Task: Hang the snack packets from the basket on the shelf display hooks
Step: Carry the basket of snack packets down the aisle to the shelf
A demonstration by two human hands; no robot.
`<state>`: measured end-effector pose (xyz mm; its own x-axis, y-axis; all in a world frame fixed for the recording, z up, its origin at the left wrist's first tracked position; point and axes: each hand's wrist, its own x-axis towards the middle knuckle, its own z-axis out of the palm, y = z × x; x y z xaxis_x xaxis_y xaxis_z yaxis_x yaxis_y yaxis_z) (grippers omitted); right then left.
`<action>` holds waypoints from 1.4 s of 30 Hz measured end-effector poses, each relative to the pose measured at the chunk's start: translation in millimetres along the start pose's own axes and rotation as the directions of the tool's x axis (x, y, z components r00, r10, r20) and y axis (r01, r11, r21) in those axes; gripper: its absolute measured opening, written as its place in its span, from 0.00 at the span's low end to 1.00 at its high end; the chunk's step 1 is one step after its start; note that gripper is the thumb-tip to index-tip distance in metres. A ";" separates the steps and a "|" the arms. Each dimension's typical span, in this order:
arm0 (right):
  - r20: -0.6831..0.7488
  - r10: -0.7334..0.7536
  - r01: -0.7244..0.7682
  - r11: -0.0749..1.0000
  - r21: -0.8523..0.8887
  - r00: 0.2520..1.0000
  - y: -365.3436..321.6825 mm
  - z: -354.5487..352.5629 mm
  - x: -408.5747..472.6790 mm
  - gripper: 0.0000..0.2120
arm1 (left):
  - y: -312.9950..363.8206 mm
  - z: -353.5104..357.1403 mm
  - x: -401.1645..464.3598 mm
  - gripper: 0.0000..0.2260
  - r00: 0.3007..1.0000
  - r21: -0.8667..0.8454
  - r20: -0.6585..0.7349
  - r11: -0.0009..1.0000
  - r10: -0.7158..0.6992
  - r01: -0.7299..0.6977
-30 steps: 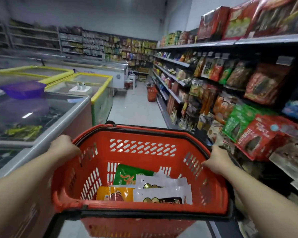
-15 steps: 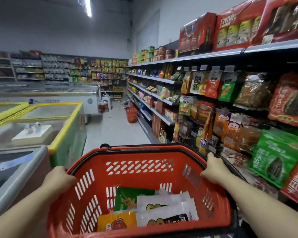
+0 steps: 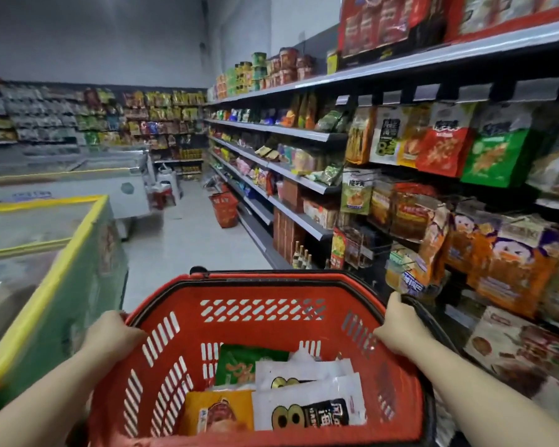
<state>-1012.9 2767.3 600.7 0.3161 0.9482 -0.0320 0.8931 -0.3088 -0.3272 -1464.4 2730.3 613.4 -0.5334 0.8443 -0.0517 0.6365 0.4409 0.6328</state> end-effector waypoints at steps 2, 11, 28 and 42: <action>0.014 0.015 -0.014 1.000 -0.015 1.000 -21.2 12.1 44.0 0.33 | 16.8 14.9 48.6 0.05 1.000 -0.010 0.006 1.000 0.001 -0.001; -0.023 0.148 -0.149 0.989 -0.014 0.989 -88.0 41.5 196.5 0.29 | 97.4 84.8 256.8 0.04 0.985 -0.007 0.094 0.990 0.143 -0.143; -0.207 0.723 -0.700 0.690 0.184 0.659 -167.2 136.4 276.4 0.27 | 295.4 266.4 568.6 0.03 0.650 -0.111 0.515 0.796 0.559 -0.596; -0.008 0.900 -0.863 0.421 0.278 0.437 -146.7 254.3 343.0 0.34 | 293.4 484.7 645.1 0.17 0.439 -0.118 0.723 0.721 0.534 -0.682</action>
<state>-1116.9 3156.9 397.5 0.9439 0.1358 -0.3011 0.0146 -0.9278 -0.3727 -1351.7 3552.0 391.2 0.5081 0.8263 -0.2431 0.7573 -0.2942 0.5830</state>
